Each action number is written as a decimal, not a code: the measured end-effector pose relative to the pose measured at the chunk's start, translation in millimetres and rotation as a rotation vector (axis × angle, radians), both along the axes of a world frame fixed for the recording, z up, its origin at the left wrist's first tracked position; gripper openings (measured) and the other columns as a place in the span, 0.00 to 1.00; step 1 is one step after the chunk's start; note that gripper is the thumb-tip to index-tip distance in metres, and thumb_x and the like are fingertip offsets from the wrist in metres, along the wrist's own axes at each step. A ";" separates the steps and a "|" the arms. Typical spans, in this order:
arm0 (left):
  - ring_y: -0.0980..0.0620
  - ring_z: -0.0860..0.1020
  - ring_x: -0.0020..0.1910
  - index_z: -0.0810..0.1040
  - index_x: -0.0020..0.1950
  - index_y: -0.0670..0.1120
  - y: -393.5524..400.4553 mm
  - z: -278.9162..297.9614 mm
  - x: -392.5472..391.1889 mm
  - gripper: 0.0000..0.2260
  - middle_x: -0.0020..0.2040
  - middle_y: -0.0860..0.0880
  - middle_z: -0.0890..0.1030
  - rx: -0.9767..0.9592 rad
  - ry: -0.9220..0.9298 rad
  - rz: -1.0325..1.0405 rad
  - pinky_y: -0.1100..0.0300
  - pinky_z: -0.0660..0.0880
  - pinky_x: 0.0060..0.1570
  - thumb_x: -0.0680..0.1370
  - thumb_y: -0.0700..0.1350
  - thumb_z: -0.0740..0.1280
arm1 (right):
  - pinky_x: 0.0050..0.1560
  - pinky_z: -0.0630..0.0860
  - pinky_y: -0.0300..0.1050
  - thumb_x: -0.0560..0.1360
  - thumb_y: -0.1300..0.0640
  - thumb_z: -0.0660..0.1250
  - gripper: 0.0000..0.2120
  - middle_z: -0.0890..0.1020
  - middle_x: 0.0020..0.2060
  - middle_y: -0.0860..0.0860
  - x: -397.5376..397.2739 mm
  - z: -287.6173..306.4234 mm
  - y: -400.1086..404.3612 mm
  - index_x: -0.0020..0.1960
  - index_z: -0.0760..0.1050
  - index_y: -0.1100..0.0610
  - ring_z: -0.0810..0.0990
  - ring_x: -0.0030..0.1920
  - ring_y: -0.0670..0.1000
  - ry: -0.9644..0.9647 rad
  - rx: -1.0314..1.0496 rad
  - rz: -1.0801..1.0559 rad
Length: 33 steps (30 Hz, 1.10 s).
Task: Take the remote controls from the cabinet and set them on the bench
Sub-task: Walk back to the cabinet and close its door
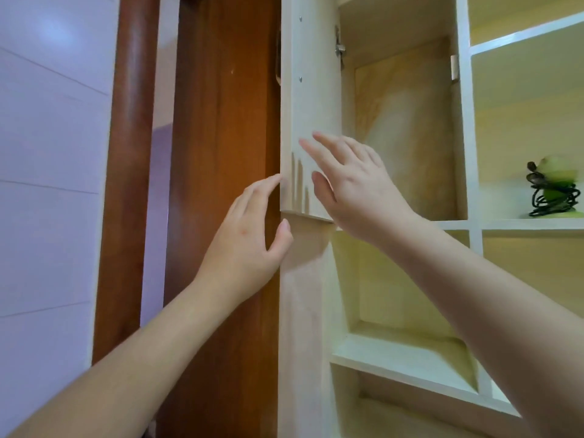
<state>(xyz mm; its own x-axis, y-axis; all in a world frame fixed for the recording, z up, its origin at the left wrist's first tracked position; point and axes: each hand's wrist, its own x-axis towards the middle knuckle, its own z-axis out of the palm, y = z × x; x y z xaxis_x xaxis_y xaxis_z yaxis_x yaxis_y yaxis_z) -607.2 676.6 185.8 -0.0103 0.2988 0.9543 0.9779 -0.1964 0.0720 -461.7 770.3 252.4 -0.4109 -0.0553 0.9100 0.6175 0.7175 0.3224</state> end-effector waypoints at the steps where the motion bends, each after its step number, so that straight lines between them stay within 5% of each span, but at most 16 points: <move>1: 0.70 0.57 0.66 0.56 0.76 0.57 1.7 0.8 -2.1 0.26 0.75 0.60 0.63 -0.029 -0.035 -0.044 0.73 0.55 0.61 0.80 0.51 0.61 | 0.72 0.57 0.53 0.81 0.54 0.50 0.23 0.64 0.74 0.51 -4.4 5.7 -4.2 0.75 0.58 0.51 0.61 0.73 0.55 -0.009 0.028 0.006; 5: 0.68 0.63 0.64 0.53 0.77 0.60 9.5 -0.7 -4.2 0.27 0.72 0.64 0.65 -0.176 -0.237 -0.312 0.75 0.62 0.55 0.80 0.55 0.61 | 0.73 0.55 0.54 0.80 0.59 0.49 0.24 0.59 0.76 0.49 -14.8 26.4 -11.0 0.76 0.56 0.50 0.56 0.75 0.53 -0.087 0.073 -0.047; 8: 0.73 0.70 0.56 0.59 0.75 0.62 20.0 -1.2 -2.0 0.23 0.61 0.69 0.71 -0.208 -0.290 -0.438 0.82 0.66 0.44 0.80 0.55 0.59 | 0.74 0.49 0.55 0.79 0.61 0.49 0.25 0.55 0.77 0.49 -20.2 33.7 -5.1 0.75 0.59 0.49 0.51 0.77 0.54 -0.192 0.115 -0.160; 13: 0.66 0.67 0.68 0.63 0.75 0.59 38.0 -2.7 9.9 0.23 0.67 0.63 0.72 -0.187 -0.359 -0.585 0.67 0.64 0.66 0.81 0.60 0.49 | 0.75 0.48 0.57 0.79 0.62 0.51 0.19 0.64 0.74 0.50 -5.7 36.2 0.4 0.64 0.71 0.49 0.54 0.77 0.54 -0.155 0.255 -0.207; 16: 0.82 0.63 0.58 0.65 0.71 0.62 49.1 -4.6 27.8 0.21 0.60 0.71 0.71 -0.175 -0.325 -0.641 0.84 0.56 0.56 0.80 0.61 0.47 | 0.75 0.52 0.53 0.80 0.60 0.49 0.18 0.68 0.72 0.49 17.6 32.7 4.0 0.60 0.74 0.52 0.58 0.76 0.51 -0.091 0.234 -0.135; 18: 0.79 0.68 0.54 0.66 0.68 0.64 58.7 -3.8 43.2 0.19 0.56 0.69 0.73 -0.184 -0.299 -0.667 0.81 0.60 0.53 0.80 0.61 0.46 | 0.74 0.56 0.52 0.79 0.59 0.48 0.19 0.71 0.70 0.49 37.6 34.0 7.0 0.57 0.77 0.52 0.61 0.74 0.50 -0.060 0.228 -0.104; 23: 0.64 0.61 0.72 0.63 0.76 0.55 93.2 -1.0 79.9 0.24 0.74 0.58 0.66 -0.145 -0.160 -0.650 0.70 0.54 0.70 0.81 0.58 0.48 | 0.72 0.61 0.50 0.79 0.57 0.53 0.17 0.72 0.69 0.50 88.6 28.6 25.3 0.61 0.76 0.56 0.65 0.73 0.50 -0.007 0.245 -0.211; 27: 0.63 0.54 0.76 0.59 0.77 0.57 120.7 -7.6 98.2 0.21 0.78 0.57 0.59 -0.054 -0.122 -0.604 0.71 0.49 0.70 0.83 0.52 0.51 | 0.74 0.57 0.49 0.79 0.53 0.50 0.23 0.69 0.71 0.53 105.5 21.2 28.7 0.70 0.68 0.62 0.63 0.74 0.50 -0.080 0.290 -0.439; 30: 0.58 0.52 0.77 0.58 0.76 0.60 137.8 -11.2 101.2 0.22 0.78 0.55 0.57 0.029 -0.093 -0.567 0.62 0.50 0.74 0.82 0.56 0.50 | 0.74 0.59 0.50 0.80 0.54 0.48 0.24 0.74 0.67 0.57 105.3 21.1 26.9 0.67 0.70 0.65 0.66 0.72 0.53 -0.139 0.354 -0.566; 33: 0.58 0.51 0.77 0.61 0.76 0.57 148.0 -7.6 106.1 0.22 0.78 0.55 0.58 0.066 -0.056 -0.539 0.69 0.45 0.72 0.81 0.55 0.50 | 0.72 0.63 0.50 0.80 0.56 0.49 0.22 0.78 0.63 0.58 109.2 23.6 34.3 0.63 0.75 0.66 0.71 0.69 0.54 -0.131 0.401 -0.622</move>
